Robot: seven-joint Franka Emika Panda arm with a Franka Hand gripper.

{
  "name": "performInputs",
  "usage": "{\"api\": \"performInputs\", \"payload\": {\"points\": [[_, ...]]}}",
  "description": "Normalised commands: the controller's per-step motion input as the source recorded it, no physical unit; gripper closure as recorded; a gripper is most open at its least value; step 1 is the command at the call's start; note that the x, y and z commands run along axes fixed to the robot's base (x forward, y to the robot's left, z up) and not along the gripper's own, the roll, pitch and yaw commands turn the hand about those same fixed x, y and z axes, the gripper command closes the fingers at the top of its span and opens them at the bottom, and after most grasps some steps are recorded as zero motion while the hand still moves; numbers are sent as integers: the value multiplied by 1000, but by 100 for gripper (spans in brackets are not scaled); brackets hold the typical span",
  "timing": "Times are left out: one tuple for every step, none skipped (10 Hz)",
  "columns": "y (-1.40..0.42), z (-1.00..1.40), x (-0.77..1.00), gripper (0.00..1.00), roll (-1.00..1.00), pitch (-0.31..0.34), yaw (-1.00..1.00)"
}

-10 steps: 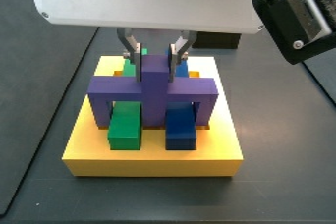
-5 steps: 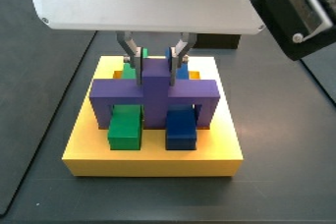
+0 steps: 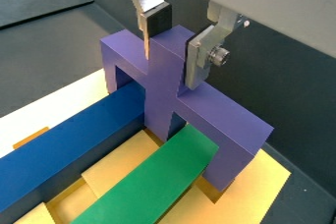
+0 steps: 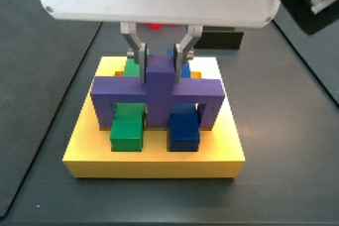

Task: Pick up the purple object. Move up. Place the purple object on the fixture. Regrasp the purple object. Move to above the board. Insert the purple object.
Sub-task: Insert the purple object.

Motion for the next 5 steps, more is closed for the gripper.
{"api": "performInputs", "payload": {"points": [[91,0,0,100,-280,0,0],[71,0,0,100,-293,-19,0],[66,0,-43,100,-327,-44,-3],[97,0,-137,100,-346,-66,0],[60,0,-100,100,-323,-76,0]]}}
